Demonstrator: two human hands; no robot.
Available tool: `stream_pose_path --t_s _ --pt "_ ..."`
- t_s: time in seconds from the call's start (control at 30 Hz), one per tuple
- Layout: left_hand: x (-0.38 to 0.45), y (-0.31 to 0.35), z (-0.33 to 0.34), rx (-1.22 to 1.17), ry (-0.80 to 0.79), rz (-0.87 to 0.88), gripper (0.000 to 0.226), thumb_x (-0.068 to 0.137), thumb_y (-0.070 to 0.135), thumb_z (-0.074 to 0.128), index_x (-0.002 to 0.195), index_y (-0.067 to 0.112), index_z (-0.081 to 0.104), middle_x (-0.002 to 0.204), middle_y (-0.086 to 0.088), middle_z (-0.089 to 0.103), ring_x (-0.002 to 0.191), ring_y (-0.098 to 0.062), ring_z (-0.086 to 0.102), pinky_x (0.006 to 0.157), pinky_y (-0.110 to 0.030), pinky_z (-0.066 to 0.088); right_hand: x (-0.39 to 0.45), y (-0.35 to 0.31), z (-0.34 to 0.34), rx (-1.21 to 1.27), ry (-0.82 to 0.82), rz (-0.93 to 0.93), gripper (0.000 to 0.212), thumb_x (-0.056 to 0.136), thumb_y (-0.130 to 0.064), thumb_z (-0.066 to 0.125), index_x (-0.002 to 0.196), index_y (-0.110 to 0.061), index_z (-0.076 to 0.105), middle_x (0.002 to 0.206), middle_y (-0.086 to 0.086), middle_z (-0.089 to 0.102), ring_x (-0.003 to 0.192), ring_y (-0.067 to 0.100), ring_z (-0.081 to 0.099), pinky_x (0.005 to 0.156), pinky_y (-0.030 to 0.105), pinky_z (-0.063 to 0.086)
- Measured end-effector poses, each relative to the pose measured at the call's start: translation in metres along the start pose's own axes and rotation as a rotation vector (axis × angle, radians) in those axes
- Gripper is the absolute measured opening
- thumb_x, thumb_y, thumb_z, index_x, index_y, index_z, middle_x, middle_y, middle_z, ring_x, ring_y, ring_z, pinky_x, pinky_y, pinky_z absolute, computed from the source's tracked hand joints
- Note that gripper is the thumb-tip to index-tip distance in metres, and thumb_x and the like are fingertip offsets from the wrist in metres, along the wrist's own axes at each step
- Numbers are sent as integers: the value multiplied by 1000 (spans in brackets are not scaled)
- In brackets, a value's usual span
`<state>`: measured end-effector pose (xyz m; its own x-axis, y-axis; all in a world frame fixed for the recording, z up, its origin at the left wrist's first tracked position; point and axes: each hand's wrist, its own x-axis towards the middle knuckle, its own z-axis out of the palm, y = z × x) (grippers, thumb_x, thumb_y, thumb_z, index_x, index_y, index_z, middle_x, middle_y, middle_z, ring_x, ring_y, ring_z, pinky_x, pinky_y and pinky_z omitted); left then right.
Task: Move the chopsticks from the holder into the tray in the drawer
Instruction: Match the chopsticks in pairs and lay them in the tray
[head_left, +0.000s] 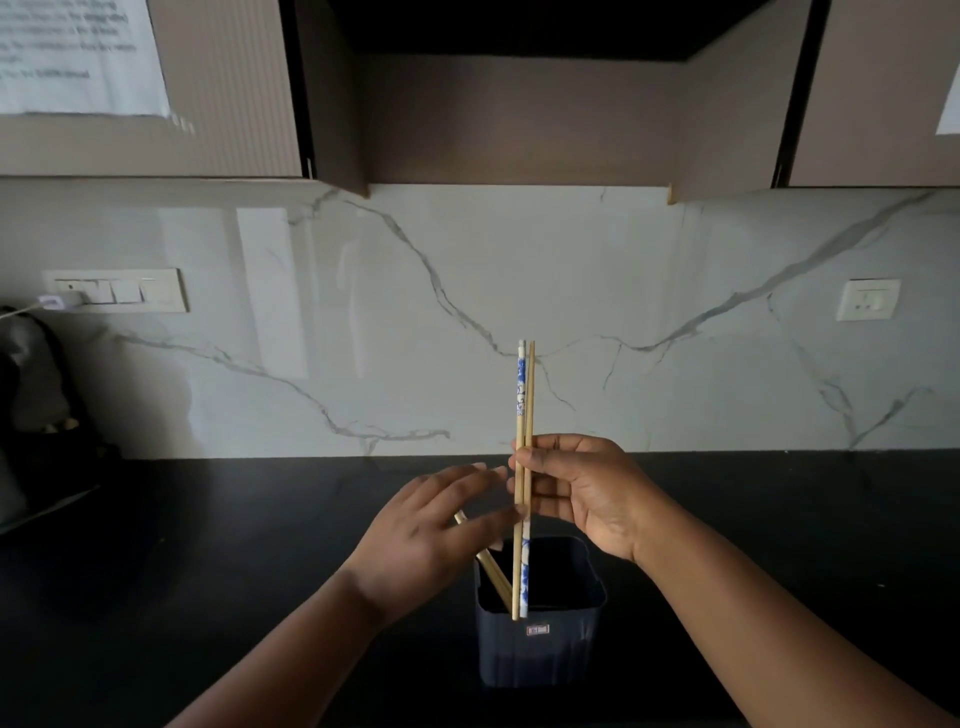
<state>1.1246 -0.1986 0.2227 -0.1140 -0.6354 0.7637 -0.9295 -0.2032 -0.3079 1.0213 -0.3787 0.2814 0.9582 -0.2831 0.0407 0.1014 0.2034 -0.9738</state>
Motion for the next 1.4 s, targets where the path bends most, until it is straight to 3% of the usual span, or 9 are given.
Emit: stream_pose_path --t_s 0.4,0.57,0.67,0.77,0.83,0.97,1.07,1.27,1.4 --pt "16 4 -22 -9 13 265 20 95 19 58 105 21 76 114 2 71 113 -20 64 90 -33 52 -13 12 11 -33 10 32 16 83 -8 70 96 1 73 83 14 74 73 26 72 64 36 61" --pt "23 4 -28 -75 97 212 23 96 16 54 102 14 76 106 -1 74 100 -19 69 81 -32 54 -14 12 13 7 10 51 25 77 -11 76 96 4 72 83 16 74 71 26 72 65 37 61" --pt "34 3 -33 -232 186 -40 17 89 11 63 102 16 74 96 0 75 86 -16 69 74 -30 53 -15 12 11 -1 39 27 21 80 -10 74 97 1 72 91 19 75 79 29 73 71 38 61" --pt "57 5 -40 -760 116 -772 10 88 26 69 88 34 74 81 -3 74 73 -15 68 69 -29 55 -15 12 11 17 46 -18 25 72 -12 76 95 -2 74 95 18 74 85 31 73 70 36 61" --pt "64 1 -38 -976 0 -1041 13 86 23 71 76 31 77 71 -2 74 66 -15 69 64 -26 56 -16 12 12 31 36 -29 26 70 -12 76 95 -4 75 96 19 74 86 31 73 70 35 60" --pt "62 3 -31 -1132 -88 -1173 8 84 14 72 78 12 77 74 -9 76 70 -22 73 64 -28 59 -17 16 16 -15 26 -40 14 85 -3 67 95 -7 76 93 15 76 86 26 74 67 31 60" --pt "61 10 -24 -1141 -68 -1202 7 83 11 72 78 15 76 72 -5 75 64 -13 71 56 -20 54 -18 19 18 -22 60 -37 16 85 -2 67 94 -10 77 91 13 77 86 23 74 62 28 59" --pt "62 15 -14 -1136 -20 -1245 15 88 7 66 80 15 76 74 -5 76 67 -14 72 56 -20 54 -20 30 18 -121 162 -74 15 83 -3 71 84 -17 77 83 11 77 76 18 74 60 23 57" --pt "59 14 -12 -1194 -62 -1290 6 85 11 71 87 7 73 75 -7 76 67 -16 73 57 -22 56 -21 38 17 -145 178 -68 12 82 -2 72 85 -13 76 82 12 77 74 19 75 59 24 57"
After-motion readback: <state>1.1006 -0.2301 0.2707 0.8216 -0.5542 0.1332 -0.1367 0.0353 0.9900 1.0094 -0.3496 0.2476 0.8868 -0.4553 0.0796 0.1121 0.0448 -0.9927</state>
